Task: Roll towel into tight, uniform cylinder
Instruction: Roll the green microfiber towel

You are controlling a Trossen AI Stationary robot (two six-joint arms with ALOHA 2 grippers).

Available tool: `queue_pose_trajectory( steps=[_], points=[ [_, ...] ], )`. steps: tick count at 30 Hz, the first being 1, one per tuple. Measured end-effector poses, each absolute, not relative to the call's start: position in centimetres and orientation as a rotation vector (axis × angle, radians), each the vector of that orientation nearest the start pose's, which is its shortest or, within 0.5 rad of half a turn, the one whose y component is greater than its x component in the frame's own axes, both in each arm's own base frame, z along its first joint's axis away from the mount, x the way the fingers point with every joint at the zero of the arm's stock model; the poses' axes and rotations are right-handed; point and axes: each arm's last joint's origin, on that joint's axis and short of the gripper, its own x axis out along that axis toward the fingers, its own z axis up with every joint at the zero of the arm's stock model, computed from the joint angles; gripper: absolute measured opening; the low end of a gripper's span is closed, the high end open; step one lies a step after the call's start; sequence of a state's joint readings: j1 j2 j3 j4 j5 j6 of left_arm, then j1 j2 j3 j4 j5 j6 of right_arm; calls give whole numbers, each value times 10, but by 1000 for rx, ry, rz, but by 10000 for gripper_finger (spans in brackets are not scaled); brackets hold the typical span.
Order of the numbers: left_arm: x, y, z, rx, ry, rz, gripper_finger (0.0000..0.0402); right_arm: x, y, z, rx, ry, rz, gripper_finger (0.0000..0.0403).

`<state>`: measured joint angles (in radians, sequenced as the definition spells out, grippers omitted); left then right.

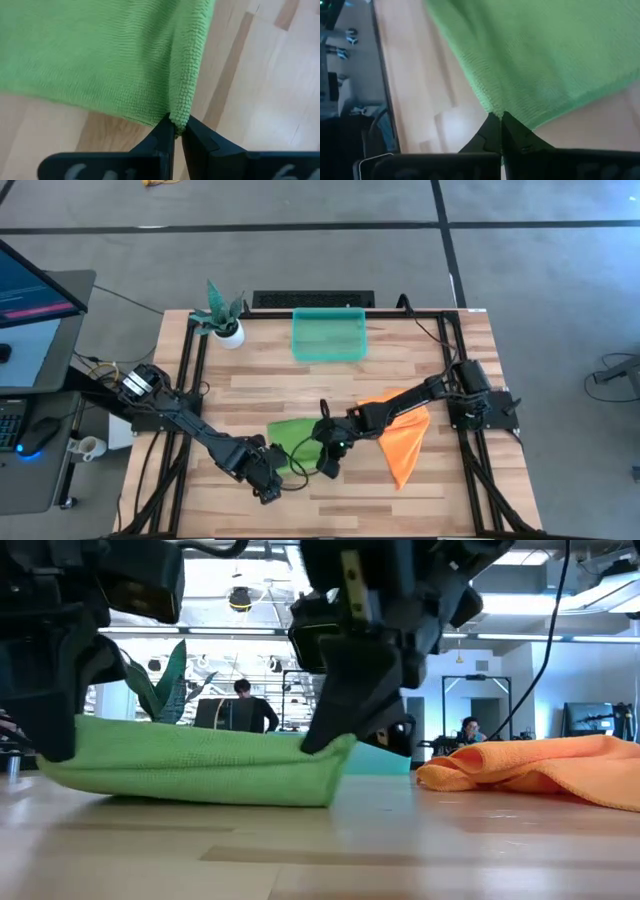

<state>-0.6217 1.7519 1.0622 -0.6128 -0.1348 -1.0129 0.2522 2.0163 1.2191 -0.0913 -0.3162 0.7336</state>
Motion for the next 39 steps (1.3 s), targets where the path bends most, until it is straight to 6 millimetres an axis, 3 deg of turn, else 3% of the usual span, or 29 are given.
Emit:
queue_pose_trajectory(
  steps=[8,12,15,23,27,39],
  points=[
    [265,-179,161,-399,1271,238,16,399,72,133,823,1078,105,18],
    [265,-179,161,-369,1261,233,16,401,63,133,854,1069,72,11],
    [265,-179,161,-352,1259,224,16,399,71,133,864,1082,74,13],
    [263,-188,162,-354,1248,178,16,386,128,136,849,1151,199,12],
    [264,-191,163,-385,1229,169,16,381,144,138,852,1174,256,16],
    [272,-172,161,-403,1247,244,16,389,106,125,944,1208,116,17]
  ],
)
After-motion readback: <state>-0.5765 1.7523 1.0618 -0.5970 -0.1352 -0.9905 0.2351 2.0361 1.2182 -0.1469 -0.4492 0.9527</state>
